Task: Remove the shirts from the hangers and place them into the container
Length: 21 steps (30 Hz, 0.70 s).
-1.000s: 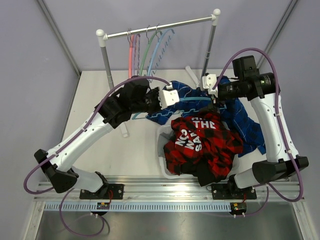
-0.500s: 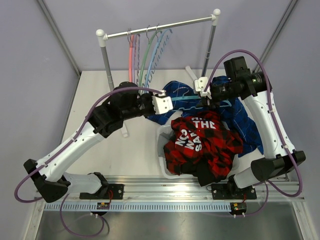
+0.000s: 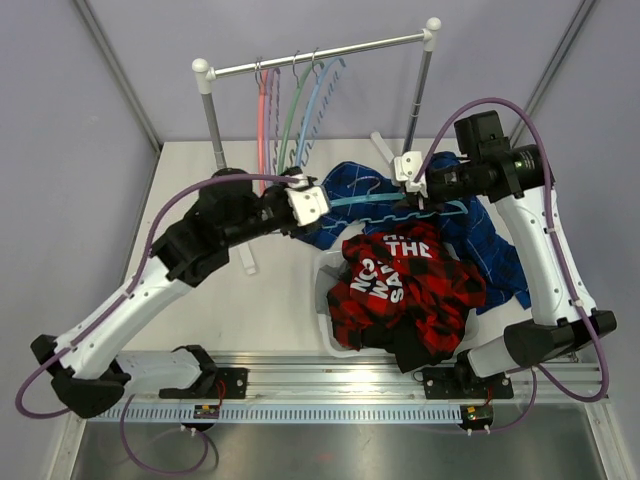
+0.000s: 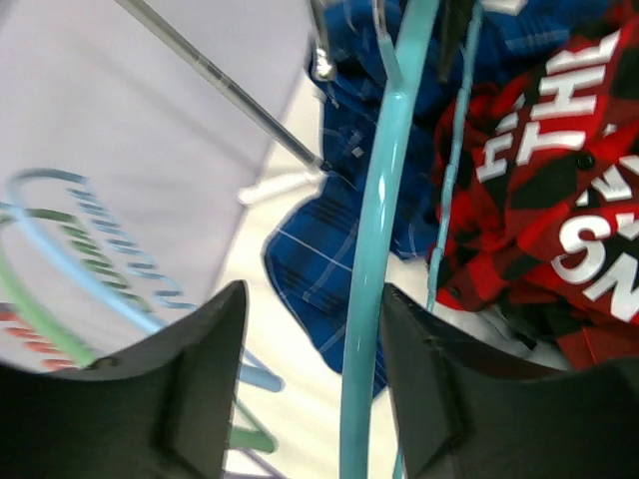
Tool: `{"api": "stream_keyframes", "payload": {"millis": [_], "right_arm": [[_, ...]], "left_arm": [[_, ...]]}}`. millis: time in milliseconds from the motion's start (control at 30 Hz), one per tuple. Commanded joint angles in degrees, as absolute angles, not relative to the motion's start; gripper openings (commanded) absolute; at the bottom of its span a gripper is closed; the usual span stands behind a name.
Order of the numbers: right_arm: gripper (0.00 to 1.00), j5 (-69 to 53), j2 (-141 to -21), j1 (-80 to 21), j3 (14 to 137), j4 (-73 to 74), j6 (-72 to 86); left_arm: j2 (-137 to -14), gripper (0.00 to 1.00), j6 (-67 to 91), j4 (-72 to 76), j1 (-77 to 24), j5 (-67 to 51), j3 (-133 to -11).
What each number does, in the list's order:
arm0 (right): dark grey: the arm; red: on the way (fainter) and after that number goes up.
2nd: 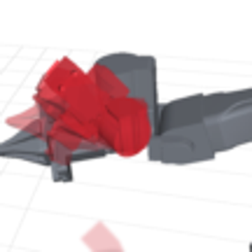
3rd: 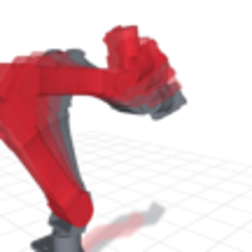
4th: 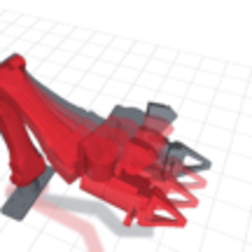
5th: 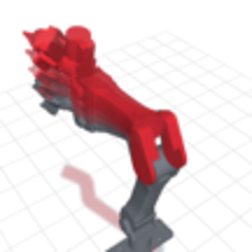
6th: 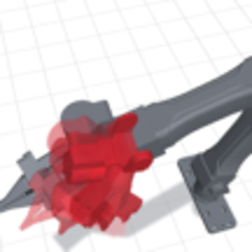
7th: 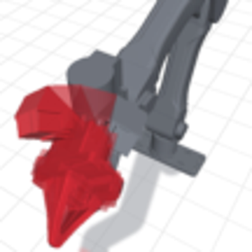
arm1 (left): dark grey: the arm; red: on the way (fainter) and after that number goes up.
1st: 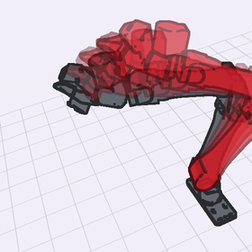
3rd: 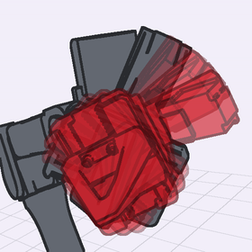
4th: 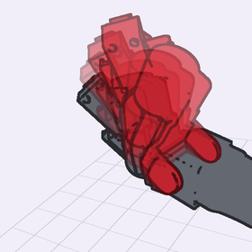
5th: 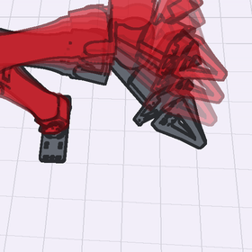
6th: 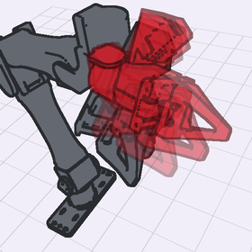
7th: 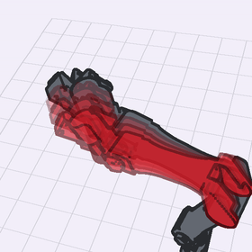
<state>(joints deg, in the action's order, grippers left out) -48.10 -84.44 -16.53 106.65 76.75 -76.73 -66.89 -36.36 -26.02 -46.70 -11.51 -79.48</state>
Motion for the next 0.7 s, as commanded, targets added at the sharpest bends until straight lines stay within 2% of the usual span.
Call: {"api": "stream_keyframes", "payload": {"millis": [0,33,67,133,167,300,467,567,667], "right_arm": [[0.00,-52.11,-82.18,-16.88,112.31,93.17,-72.78],[0.00,-52.64,-82.09,-16.88,113.63,92.47,-69.90],[0.00,-52.73,-81.39,-16.79,113.90,90.37,-68.31],[0.00,-52.12,-80.08,-16.79,113.65,87.47,-63.21],[0.00,-51.95,-78.42,-16.70,113.21,84.06,-61.28],[0.00,-50.63,-72.87,-14.42,109.78,73.85,-48.30],[0.00,-55.20,-67.68,-0.45,107.31,60.84,-34.91],[0.00,-53.36,-67.42,4.20,107.67,55.75,-26.57],[0.00,-46.43,-67.41,5.01,107.05,52.91,-20.14]], "left_arm": [[-59.95,0.64,-30.86,-14.86,-46.41,-11.16,-79.72],[-59.16,0.69,-29.28,-14.42,-46.32,-11.08,-79.80],[-57.58,0.82,-28.48,-13.81,-46.32,-10.73,-79.80],[-56.08,0.97,-25.76,-13.19,-46.32,-9.07,-80.16],[-55.29,0.99,-24.88,-12.66,-46.32,-8.27,-80.33],[-51.25,0.99,-20.84,-13.01,-46.32,-3.35,-80.86],[-46.50,0.99,-19.51,-13.01,-46.32,2.01,-77.44],[-44.74,0.99,-18.72,-13.62,-46.32,3.07,-75.94],[-43.77,0.99,-16.79,-14.50,-46.32,3.87,-74.27]]}}
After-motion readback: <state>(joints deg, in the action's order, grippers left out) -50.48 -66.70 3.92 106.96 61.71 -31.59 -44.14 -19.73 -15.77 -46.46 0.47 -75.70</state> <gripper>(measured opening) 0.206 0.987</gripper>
